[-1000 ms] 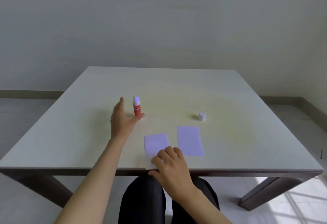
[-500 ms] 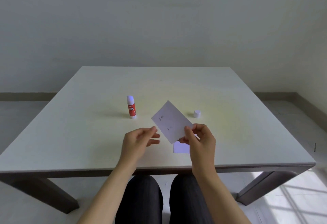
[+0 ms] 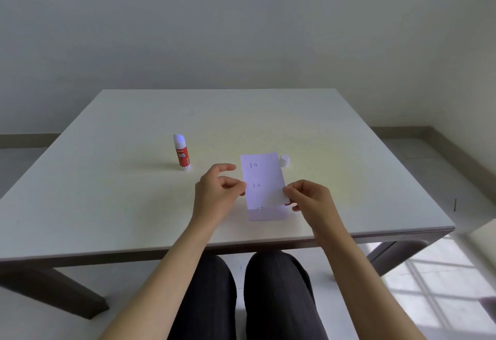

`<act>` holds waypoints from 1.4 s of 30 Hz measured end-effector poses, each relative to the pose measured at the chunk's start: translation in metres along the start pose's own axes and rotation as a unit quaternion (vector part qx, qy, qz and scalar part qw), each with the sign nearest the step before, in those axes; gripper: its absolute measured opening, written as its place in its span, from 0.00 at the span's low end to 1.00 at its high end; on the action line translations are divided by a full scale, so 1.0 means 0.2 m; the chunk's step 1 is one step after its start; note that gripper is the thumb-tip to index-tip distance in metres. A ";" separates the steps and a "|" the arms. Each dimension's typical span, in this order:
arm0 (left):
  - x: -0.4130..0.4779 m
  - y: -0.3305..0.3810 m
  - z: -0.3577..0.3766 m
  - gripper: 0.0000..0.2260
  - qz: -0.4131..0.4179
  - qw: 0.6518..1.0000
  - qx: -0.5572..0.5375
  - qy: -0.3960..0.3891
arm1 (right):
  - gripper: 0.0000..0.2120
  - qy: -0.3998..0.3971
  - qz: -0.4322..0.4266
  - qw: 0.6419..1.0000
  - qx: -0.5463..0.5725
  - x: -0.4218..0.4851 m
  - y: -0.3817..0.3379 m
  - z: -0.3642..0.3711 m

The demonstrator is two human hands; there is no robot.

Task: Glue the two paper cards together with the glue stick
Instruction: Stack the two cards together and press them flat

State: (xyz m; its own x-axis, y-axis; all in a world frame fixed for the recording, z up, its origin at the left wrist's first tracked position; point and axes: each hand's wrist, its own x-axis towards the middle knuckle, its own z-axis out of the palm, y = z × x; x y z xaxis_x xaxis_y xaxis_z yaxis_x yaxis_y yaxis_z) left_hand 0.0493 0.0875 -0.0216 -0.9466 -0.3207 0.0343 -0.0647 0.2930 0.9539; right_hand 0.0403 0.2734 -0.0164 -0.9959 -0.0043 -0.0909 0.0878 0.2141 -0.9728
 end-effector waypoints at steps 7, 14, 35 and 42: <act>0.02 -0.08 0.05 0.20 0.022 0.993 0.115 -0.001 | 0.07 0.026 0.000 0.980 -0.196 0.03 0.08 0.00; 0.04 -0.11 0.06 0.21 0.022 0.990 0.137 -0.006 | 0.08 0.023 -0.001 0.964 -0.265 0.02 0.08 0.02; 0.03 -0.13 0.14 0.16 0.141 0.950 0.278 0.010 | 0.08 0.084 -0.082 0.931 -0.346 0.05 0.22 0.06; 0.12 -0.15 0.05 0.23 0.203 0.856 0.438 -0.184 | 0.21 0.002 -0.172 0.838 -0.517 0.00 0.26 0.08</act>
State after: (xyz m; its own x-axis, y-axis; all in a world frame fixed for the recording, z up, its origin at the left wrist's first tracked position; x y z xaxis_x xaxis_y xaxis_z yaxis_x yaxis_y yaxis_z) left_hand 0.0244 0.0798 -0.0525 -0.9723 0.2257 0.0601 0.2334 0.9280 0.2905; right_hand 0.0445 0.2688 -0.0704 -0.9583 -0.2367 0.1599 -0.2699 0.9335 -0.2360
